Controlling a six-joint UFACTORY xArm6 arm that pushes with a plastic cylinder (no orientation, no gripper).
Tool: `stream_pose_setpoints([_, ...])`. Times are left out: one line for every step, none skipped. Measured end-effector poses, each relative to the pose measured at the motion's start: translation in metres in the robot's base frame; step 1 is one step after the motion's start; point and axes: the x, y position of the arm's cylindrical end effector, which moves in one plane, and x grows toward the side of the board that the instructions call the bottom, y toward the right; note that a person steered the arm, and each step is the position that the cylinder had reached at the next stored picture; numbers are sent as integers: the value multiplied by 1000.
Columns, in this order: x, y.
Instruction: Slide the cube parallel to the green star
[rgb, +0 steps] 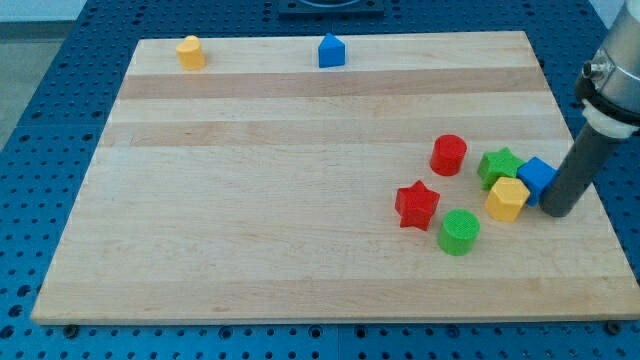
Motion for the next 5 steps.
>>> stream_pose_setpoints([0, -6])
stream_pose_setpoints([-5, -9])
stream_pose_setpoints([-19, -17])
stream_pose_setpoints([-36, -36])
stream_pose_setpoints([-51, -46])
